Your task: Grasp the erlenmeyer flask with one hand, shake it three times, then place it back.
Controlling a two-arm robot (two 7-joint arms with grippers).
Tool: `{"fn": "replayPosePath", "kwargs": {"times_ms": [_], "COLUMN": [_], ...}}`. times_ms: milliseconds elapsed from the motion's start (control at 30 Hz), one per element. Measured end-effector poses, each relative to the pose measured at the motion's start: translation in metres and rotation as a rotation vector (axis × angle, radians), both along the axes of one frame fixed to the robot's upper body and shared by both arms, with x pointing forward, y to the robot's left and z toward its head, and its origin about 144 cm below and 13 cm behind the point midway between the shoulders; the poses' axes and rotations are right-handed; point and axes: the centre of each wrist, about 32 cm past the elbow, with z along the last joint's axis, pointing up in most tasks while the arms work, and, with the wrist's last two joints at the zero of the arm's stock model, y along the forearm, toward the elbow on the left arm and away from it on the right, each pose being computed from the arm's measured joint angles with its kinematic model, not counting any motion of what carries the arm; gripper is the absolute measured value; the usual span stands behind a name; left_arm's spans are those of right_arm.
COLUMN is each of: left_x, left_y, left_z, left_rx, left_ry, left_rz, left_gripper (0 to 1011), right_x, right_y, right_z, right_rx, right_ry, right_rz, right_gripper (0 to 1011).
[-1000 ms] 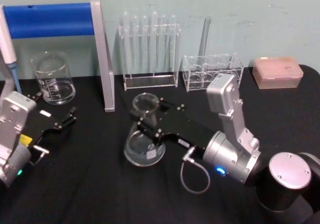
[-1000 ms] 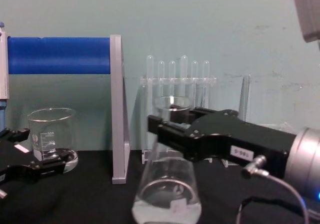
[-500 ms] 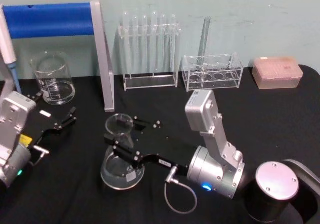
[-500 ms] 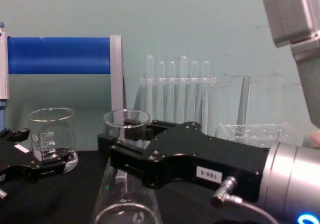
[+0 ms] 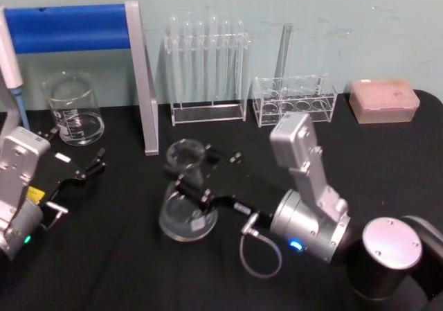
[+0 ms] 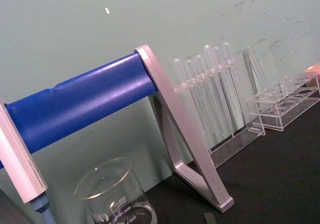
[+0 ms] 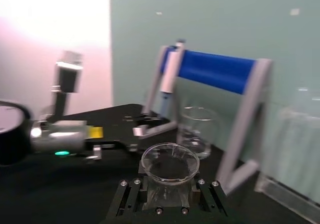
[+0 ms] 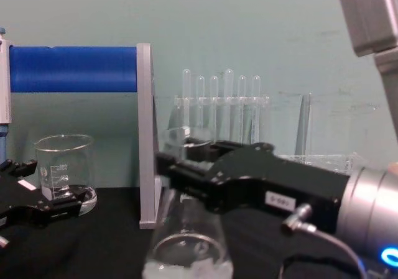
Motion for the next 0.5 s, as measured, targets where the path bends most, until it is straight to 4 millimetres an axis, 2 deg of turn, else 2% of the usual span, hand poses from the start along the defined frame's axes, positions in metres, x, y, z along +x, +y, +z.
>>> {"fn": "replayPosePath", "kwargs": {"times_ms": [500], "left_x": [0.000], "left_y": [0.000], "left_z": [0.000], "left_rx": [0.000], "left_ry": [0.000], "left_rz": [0.000], "left_gripper": [1001], "right_x": [0.024], "right_y": [-0.047], "right_z": [0.007], "right_rx": [0.014], "right_ry": [-0.035], "right_rz": [-0.306], "right_gripper": [450]}}
